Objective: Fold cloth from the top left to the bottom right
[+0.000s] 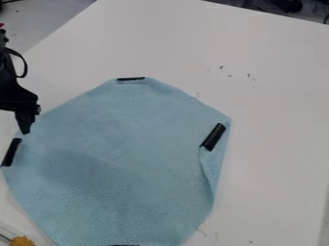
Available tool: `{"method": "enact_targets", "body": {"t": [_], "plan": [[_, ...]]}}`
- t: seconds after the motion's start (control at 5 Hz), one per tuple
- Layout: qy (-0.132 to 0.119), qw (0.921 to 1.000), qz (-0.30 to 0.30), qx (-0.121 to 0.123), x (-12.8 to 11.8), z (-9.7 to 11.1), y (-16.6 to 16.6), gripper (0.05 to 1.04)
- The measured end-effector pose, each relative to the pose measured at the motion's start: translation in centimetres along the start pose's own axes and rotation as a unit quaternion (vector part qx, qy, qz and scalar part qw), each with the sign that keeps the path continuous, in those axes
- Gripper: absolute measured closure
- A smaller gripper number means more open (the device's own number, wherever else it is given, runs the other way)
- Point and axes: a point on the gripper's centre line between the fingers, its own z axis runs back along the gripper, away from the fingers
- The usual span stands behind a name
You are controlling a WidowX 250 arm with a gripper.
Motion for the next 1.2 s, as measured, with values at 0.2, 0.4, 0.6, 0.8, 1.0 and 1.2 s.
{"method": "enact_targets", "body": {"t": [0.2, 0.4, 0.6, 0.8, 1.0, 1.2], "plan": [[0.011, 0.9999, 0.000, -0.006, -0.3, -0.6, -0.3, 0.084], [0.006, 0.9995, -0.024, -0.021, 0.5, -1.0, -1.6, 0.084], [-0.002, 0.9973, -0.067, -0.030, 2.5, -1.3, -3.0, 0.084], [-0.012, 0.9898, -0.137, -0.038, 5.4, -1.3, -5.6, 0.084], [-0.022, 0.9758, -0.213, -0.044, 8.7, -1.2, -8.8, 0.084], [-0.030, 0.9623, -0.267, -0.038, 11.2, -0.5, -11.0, 0.084]]}}
